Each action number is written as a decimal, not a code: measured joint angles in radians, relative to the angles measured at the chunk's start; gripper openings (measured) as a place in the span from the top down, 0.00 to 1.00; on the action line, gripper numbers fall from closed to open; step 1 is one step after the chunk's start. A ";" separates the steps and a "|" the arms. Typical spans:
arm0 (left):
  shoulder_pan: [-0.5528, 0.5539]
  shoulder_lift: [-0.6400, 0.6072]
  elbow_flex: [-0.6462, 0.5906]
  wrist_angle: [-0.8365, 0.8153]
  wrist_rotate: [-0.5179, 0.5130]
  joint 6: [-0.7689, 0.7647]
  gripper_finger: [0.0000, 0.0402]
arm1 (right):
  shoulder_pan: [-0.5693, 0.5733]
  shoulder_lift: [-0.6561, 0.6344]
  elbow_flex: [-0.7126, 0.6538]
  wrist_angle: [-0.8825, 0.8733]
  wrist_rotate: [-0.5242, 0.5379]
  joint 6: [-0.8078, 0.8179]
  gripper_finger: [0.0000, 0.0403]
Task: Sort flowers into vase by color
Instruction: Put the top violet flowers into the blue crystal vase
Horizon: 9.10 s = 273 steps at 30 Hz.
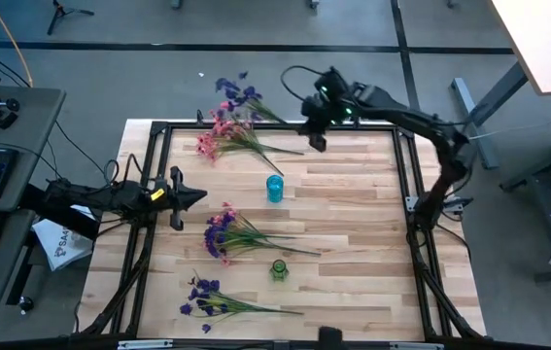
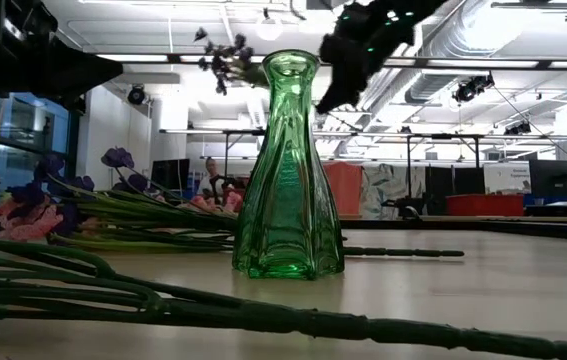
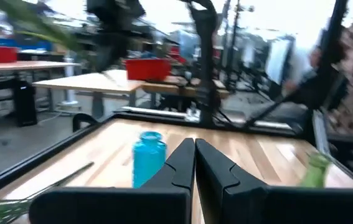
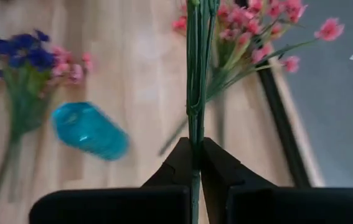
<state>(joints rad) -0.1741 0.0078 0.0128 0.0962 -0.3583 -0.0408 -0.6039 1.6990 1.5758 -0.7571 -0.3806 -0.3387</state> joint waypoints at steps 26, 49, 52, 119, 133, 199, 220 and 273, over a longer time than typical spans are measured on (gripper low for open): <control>0.012 0.236 0.195 0.525 -0.290 -0.349 1.00 | 0.207 -0.403 -0.603 0.814 0.007 0.631 1.00; 0.489 1.289 0.926 0.447 0.646 -0.310 0.51 | 0.301 -0.393 -0.601 1.087 0.034 0.650 1.00; 0.484 1.332 0.958 0.449 0.683 -0.297 0.50 | 0.315 -0.373 -0.601 1.124 0.033 0.648 1.00; 0.533 1.298 0.816 0.175 0.571 -0.107 1.00 | 0.224 -0.549 -0.603 0.774 -0.012 0.600 0.38; 0.548 1.223 0.815 0.113 0.565 -0.088 1.00 | 0.224 -0.546 -0.603 0.752 -0.012 0.598 0.38; 0.215 0.967 0.893 -0.831 0.287 -0.706 0.50 | 0.322 -0.578 -0.601 0.223 -0.251 0.591 0.38; -0.118 0.726 0.676 -0.697 0.098 -0.759 0.50 | 0.733 -0.078 -0.602 0.607 0.234 0.714 0.38; -0.157 0.661 0.858 -0.536 -0.116 -0.624 0.50 | 0.718 0.055 -0.222 0.388 0.517 0.200 0.99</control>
<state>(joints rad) -0.3309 0.6691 0.8713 -0.4403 -0.4740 -0.6649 0.1138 1.7542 1.3536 -0.3693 0.1366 -0.1383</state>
